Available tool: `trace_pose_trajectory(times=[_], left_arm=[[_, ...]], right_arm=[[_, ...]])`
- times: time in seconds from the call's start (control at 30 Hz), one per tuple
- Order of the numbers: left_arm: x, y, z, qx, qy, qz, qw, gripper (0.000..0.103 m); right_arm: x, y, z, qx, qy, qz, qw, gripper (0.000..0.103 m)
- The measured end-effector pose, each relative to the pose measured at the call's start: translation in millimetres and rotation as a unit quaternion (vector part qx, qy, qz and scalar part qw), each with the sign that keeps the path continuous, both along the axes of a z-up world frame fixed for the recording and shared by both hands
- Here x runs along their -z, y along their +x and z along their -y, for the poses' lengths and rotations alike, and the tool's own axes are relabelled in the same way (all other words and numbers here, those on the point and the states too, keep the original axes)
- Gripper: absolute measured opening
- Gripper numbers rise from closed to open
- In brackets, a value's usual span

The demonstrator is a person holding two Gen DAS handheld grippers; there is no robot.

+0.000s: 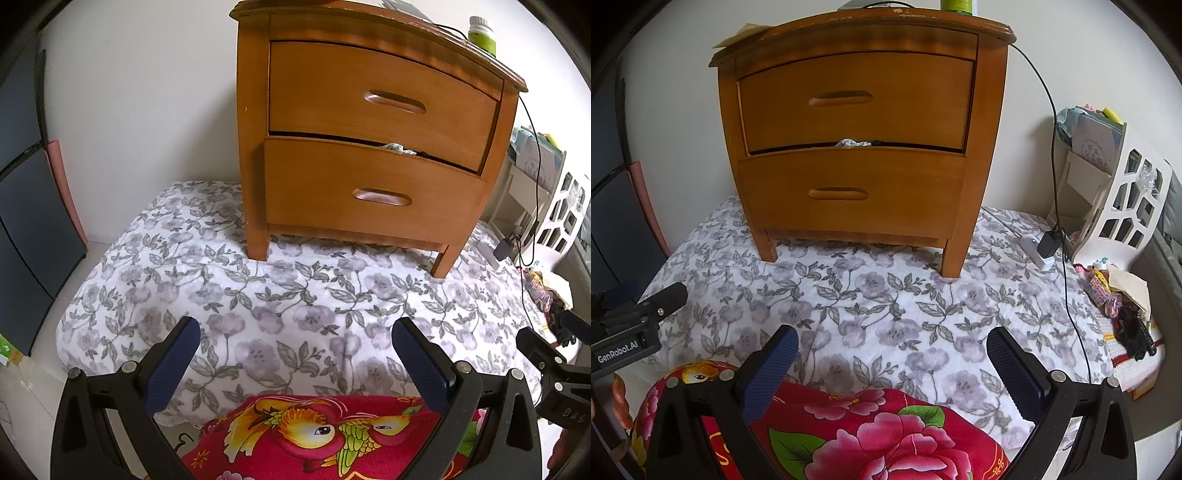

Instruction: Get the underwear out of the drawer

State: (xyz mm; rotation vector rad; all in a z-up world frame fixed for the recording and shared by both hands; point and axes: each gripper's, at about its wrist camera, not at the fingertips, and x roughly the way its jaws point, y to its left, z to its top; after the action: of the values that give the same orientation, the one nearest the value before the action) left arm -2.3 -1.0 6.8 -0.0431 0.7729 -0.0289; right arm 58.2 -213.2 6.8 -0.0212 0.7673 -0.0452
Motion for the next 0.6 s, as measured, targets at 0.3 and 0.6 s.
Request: trace_pose_trajectory(times=[0.3, 0.6], left_arm=[[-2.2, -0.4, -0.5, 0.004, -0.008, 0.003, 1.0, 0.103], [-2.6, -0.7, -0.2, 0.003, -0.005, 0.004, 1.0, 0.103]], right_arm=[[0.6, 0.4, 0.0, 0.0, 0.0, -0.001, 1.0, 0.103], [3.6, -1.2, -1.3, -0.003, -0.002, -0.004, 1.0, 0.103]])
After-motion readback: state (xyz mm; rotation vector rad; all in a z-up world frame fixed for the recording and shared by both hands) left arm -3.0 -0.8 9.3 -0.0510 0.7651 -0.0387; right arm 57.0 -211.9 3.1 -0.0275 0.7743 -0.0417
